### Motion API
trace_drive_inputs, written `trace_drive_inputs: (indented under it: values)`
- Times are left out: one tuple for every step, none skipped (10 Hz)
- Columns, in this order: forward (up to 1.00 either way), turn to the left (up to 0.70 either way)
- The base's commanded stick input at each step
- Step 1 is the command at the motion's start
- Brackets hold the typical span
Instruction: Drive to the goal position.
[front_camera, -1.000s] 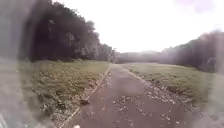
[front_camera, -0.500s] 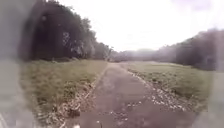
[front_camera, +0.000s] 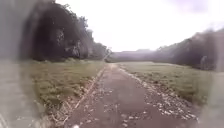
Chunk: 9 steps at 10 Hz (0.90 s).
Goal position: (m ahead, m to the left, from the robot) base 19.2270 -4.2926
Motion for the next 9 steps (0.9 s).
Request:
trace_drive_inputs:
  values:
    - [0.7, -0.12]
    - [0.7, 0.0]
    - [0.7, 0.0]
    - [0.7, 0.0]
    - [0.7, -0.02]
    - [0.7, -0.1]
    - [0.7, -0.1]
    - [0.7, -0.11]
    - [0.7, -0.09]
